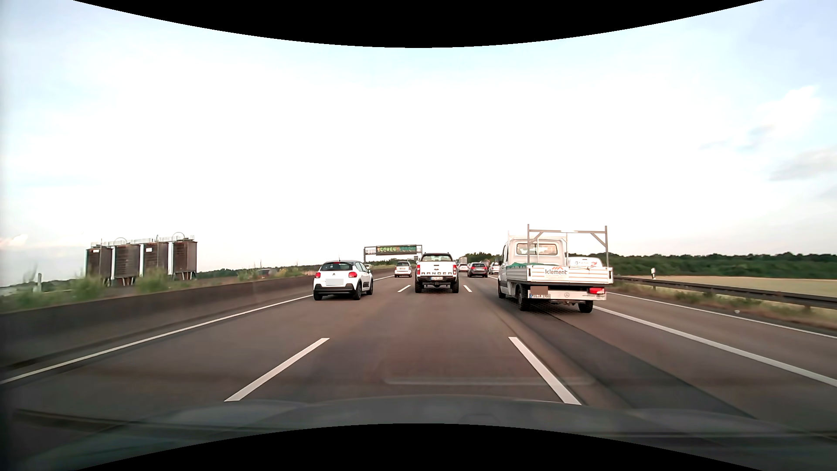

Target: Follow the waypoints while adhering to traffic rules and regulations

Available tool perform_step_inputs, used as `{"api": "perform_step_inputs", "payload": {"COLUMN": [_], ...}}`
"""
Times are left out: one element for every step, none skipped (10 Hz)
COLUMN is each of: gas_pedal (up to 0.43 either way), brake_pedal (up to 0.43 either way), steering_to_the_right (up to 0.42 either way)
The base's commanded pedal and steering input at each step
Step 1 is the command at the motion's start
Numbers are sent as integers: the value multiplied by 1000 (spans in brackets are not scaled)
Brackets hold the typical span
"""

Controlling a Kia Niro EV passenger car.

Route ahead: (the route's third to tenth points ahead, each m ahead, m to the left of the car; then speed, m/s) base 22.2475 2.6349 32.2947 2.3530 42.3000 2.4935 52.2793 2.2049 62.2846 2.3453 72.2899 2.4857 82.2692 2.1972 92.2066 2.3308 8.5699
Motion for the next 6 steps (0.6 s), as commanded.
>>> {"api": "perform_step_inputs", "payload": {"gas_pedal": [110,110,110,110,110,110], "brake_pedal": [0,0,0,0,0,0], "steering_to_the_right": [-5,-5,-5,-5,-5,-5]}}
